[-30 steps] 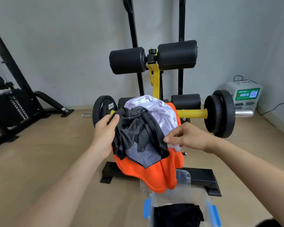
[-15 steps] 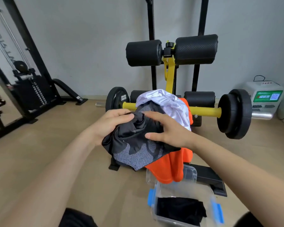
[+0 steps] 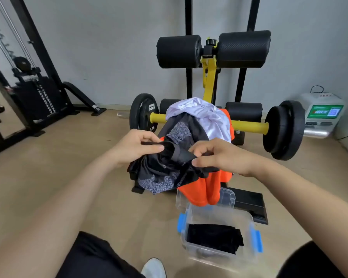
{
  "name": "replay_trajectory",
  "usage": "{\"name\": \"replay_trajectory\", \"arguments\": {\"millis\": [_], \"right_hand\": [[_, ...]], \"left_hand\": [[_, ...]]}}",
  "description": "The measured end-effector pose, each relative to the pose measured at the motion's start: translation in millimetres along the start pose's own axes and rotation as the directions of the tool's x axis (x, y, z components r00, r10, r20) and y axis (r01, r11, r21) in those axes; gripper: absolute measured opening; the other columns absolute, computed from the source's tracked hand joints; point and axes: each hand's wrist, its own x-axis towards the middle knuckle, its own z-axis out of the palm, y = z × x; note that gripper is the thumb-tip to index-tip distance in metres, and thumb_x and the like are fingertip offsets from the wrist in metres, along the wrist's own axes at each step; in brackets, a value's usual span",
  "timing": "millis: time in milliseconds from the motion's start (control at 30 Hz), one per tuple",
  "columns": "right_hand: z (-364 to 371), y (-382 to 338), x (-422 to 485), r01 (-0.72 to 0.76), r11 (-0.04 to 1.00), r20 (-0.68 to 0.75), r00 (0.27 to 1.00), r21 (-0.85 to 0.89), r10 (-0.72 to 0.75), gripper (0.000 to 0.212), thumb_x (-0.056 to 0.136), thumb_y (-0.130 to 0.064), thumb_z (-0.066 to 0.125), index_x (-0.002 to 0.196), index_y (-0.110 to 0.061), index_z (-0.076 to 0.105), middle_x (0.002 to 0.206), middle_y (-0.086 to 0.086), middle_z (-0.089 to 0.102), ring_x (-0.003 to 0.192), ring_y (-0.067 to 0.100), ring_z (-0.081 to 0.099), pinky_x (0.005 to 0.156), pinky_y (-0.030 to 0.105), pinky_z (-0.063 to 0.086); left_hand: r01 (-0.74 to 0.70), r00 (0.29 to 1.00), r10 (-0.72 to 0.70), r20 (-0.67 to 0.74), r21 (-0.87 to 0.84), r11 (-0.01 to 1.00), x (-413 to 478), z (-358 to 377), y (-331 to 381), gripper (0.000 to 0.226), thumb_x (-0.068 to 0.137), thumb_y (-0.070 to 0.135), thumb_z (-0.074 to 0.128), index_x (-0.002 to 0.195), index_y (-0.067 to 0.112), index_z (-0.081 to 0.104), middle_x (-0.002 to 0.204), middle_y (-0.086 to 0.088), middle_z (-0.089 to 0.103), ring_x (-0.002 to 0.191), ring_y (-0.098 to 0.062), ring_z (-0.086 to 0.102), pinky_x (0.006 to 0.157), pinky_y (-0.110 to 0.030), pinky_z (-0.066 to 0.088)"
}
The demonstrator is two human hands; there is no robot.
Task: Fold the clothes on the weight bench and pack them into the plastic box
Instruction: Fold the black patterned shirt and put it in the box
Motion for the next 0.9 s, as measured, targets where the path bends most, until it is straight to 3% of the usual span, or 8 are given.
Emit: {"name": "replay_trajectory", "arguments": {"millis": [133, 233, 333, 533, 633, 733, 767, 900], "right_hand": [[-15.1, 8.2, -17.0, -0.02, 0.986, -0.193, 0.98, 0.168, 0.053, 0.035, 0.082, -0.019, 0.063, 0.067, 0.003, 0.041, 0.063, 0.003, 0.033, 0.06, 0.014, 0.03, 0.06, 0.031, 0.023], [-15.6, 13.7, -19.9, -0.108, 0.989, -0.135, 0.983, 0.105, 0.122, 0.022, 0.084, -0.024, 0.076, 0.102, -0.016, 0.066, 0.066, -0.003, 0.061, 0.063, 0.006, 0.054, 0.065, 0.02, 0.039], [-3.1, 12.7, -18.4, -0.077, 0.995, 0.029, 0.997, 0.065, 0.075, 0.066, 0.079, -0.02, 0.083, 0.136, -0.029, 0.051, 0.088, 0.012, 0.073, 0.079, 0.017, 0.07, 0.082, 0.03, 0.057], [8.8, 19.0, -6.5, 0.067, 0.998, -0.118, 0.991, 0.014, -0.065, 0.006, 0.093, -0.014, 0.067, 0.097, -0.015, 0.071, 0.083, 0.019, 0.066, 0.077, 0.015, 0.059, 0.081, 0.034, 0.05], [-5.8, 22.0, -2.6, 0.035, 0.98, -0.313, 0.949, 0.196, 0.029, 0.017, 0.1, -0.008, 0.054, 0.1, -0.001, 0.069, 0.08, 0.016, 0.068, 0.074, 0.011, 0.063, 0.079, 0.031, 0.052], [-23.1, 14.6, 1.4, 0.021, 0.973, -0.331, 0.942, 0.229, 0.057, 0.012, 0.098, -0.014, 0.059, 0.101, -0.007, 0.067, 0.091, 0.01, 0.071, 0.079, 0.011, 0.067, 0.081, 0.032, 0.053], [-23.0, 12.0, 3.5, -0.006, 0.985, -0.278, 0.959, 0.171, 0.054, 0.015, 0.093, -0.02, 0.067, 0.106, -0.012, 0.067, 0.101, 0.008, 0.071, 0.085, 0.011, 0.067, 0.083, 0.03, 0.053], [1.4, 18.9, 20.3, -0.054, 0.979, -0.176, 0.984, -0.197, 0.019, 0.079, 0.064, -0.039, 0.091, 0.129, -0.028, 0.048, 0.124, -0.009, 0.056, 0.111, 0.004, 0.056, 0.096, 0.017, 0.045]], "left_hand": [[-0.051, 0.996, 0.053, 0.073, -0.028, 0.998, 1.5, 19.1, 9.8, 0.006, 0.087, 0.008, 0.074, 0.09, 0.013, 0.076, 0.095, -0.005, 0.078, 0.089, -0.01, 0.071, 0.084, -0.018, 0.052], [-0.011, 0.993, 0.035, 0.114, -0.206, 0.979, 2.8, 31.4, 22.0, 0.021, 0.09, -0.002, 0.067, 0.087, 0.016, 0.078, 0.095, -0.01, 0.076, 0.09, -0.016, 0.071, 0.082, -0.023, 0.054], [0.016, 0.989, 0.023, 0.148, -0.252, 0.967, 3.6, 41.8, 34.5, 0.022, 0.091, -0.004, 0.063, 0.089, 0.013, 0.077, 0.094, -0.011, 0.075, 0.087, -0.02, 0.07, 0.081, -0.027, 0.055], [0.089, 0.991, -0.054, 0.121, -0.307, 0.948, 7.6, 45.8, 34.3, 0.025, 0.092, -0.001, 0.062, 0.085, 0.017, 0.079, 0.089, -0.01, 0.074, 0.084, -0.019, 0.07, 0.084, -0.033, 0.053], [0.11, 0.991, -0.082, 0.11, -0.289, 0.951, 8.6, 38.7, 28.9, 0.02, 0.089, -0.002, 0.066, 0.088, 0.014, 0.078, 0.091, -0.011, 0.075, 0.085, -0.019, 0.07, 0.084, -0.031, 0.053], [0.129, 0.991, -0.118, 0.055, -0.304, 0.944, 15.9, 37.3, 27.3, 0.02, 0.088, 0.0, 0.068, 0.084, 0.017, 0.079, 0.088, -0.008, 0.076, 0.082, -0.017, 0.071, 0.082, -0.03, 0.053], [0.134, 0.991, -0.129, 0.036, -0.321, 0.937, 20.3, 38.2, 29.0, 0.023, 0.088, 0.0, 0.068, 0.081, 0.019, 0.079, 0.086, -0.007, 0.076, 0.08, -0.017, 0.071, 0.08, -0.029, 0.054], [0.141, 0.988, -0.156, 0.0, -0.417, 0.898, 42.6, 45.0, 41.7, 0.017, 0.088, 0.001, 0.065, 0.083, 0.011, 0.078, 0.083, -0.011, 0.073, 0.078, -0.02, 0.069, 0.077, -0.029, 0.056]]}}
